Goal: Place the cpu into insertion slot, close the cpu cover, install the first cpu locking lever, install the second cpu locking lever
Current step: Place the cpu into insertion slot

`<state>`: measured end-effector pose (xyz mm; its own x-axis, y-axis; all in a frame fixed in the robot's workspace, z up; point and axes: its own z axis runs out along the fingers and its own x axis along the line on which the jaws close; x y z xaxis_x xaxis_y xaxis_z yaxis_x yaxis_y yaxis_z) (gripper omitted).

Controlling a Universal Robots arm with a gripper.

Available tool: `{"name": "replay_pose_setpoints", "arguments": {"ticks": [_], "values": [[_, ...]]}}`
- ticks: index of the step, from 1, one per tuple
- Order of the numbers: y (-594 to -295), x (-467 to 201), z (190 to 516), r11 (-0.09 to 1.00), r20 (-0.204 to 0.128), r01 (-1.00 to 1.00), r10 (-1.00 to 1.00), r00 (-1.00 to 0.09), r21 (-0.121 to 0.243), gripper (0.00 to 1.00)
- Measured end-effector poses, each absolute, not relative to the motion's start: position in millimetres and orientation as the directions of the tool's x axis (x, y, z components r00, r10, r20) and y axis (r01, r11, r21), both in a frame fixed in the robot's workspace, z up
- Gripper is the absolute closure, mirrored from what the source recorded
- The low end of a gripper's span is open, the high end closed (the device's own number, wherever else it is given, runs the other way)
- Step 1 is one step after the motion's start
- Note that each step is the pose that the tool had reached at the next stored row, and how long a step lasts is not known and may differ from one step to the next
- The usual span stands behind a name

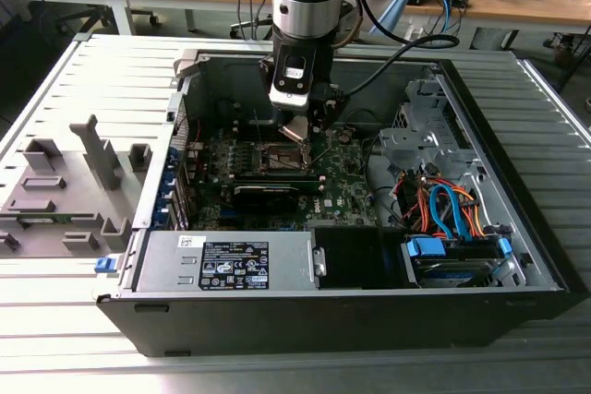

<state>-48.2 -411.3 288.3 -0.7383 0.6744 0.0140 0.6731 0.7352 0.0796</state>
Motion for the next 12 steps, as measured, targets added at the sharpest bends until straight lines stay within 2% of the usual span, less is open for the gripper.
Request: {"name": "replay_pose_setpoints", "arguments": {"ticks": [12], "values": [[-411.3, -48.2, 288.3, 0.710, 0.014, 0.699, 0.701, -0.713, 0.080, 0.46]]}}
